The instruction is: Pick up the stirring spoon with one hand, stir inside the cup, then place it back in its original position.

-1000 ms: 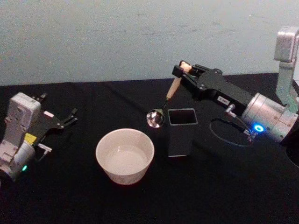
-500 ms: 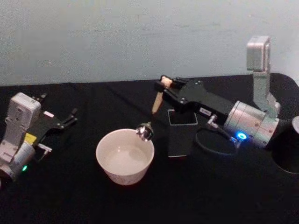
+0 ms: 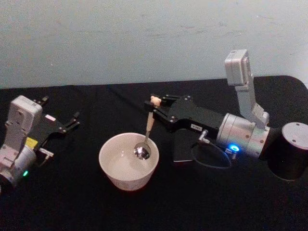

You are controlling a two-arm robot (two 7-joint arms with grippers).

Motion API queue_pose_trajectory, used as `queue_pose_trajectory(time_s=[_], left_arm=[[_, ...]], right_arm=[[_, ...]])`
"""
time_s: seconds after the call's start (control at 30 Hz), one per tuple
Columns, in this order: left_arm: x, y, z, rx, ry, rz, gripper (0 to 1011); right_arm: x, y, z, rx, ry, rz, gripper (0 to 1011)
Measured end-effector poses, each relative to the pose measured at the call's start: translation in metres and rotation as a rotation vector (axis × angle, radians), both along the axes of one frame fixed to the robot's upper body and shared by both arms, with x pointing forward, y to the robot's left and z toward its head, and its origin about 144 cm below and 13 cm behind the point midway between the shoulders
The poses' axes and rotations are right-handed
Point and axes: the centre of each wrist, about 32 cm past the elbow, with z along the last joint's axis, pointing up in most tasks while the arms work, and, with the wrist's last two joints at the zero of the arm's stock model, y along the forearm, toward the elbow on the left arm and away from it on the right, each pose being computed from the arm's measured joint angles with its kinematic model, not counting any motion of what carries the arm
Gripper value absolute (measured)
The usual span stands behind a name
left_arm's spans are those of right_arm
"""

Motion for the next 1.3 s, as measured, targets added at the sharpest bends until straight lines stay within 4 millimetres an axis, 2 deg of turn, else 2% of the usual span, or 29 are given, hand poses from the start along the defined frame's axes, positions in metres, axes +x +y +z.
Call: queue_pose_trajectory(time_s=[0.83, 1.3], left_arm=[[0.000, 0.000, 0.000, 0.000, 0.000, 0.000, 1001], [0.000, 0.000, 0.000, 0.000, 0.000, 0.000, 1001]], right_arm=[[-0.002, 0.017, -0.008, -0.075, -0.022, 0.090, 216], [0.001, 0.038, -0.007, -0.097, -0.029, 0.108, 216]])
